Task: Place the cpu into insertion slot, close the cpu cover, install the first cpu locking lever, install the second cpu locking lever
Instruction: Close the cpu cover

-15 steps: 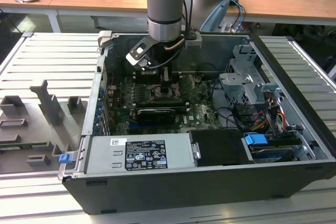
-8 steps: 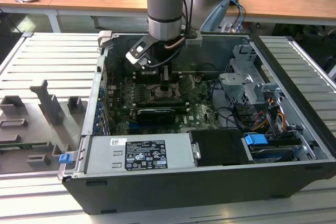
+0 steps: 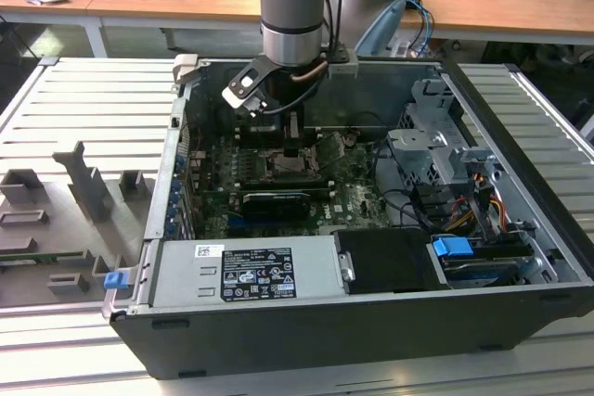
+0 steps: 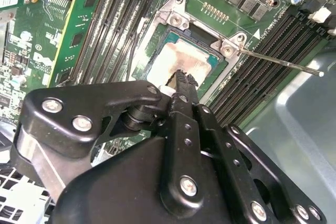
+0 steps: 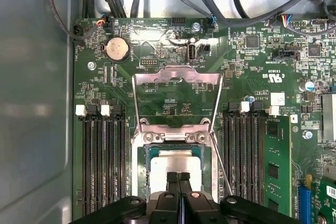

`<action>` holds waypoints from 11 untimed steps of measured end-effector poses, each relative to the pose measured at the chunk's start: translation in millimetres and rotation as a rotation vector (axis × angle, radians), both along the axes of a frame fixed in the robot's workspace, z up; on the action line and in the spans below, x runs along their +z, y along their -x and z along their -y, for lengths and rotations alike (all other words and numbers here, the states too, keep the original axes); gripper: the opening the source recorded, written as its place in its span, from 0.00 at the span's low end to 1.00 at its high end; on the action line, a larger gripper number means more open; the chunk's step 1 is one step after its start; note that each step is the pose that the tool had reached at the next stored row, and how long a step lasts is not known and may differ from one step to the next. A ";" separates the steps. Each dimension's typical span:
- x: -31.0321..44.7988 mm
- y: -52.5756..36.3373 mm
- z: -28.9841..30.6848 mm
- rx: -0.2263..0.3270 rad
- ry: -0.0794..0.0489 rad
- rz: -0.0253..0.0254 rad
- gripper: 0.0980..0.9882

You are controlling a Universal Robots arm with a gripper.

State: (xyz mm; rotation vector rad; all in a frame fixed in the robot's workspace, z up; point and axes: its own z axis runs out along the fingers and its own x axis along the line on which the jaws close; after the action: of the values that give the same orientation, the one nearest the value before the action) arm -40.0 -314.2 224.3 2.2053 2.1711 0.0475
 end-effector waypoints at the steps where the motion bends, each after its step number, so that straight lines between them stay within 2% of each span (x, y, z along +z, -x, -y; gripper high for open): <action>1: 0.5 0.0 0.0 0.000 0.000 -0.0001 0.01; 10: 5.9 0.1 -0.1 0.000 0.002 -0.0002 0.01; 11: 8.7 0.1 -0.1 0.000 0.002 -0.0001 0.01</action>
State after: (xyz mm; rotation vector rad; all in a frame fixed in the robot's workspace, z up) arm -40.1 -314.1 233.0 2.2046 2.1703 0.0456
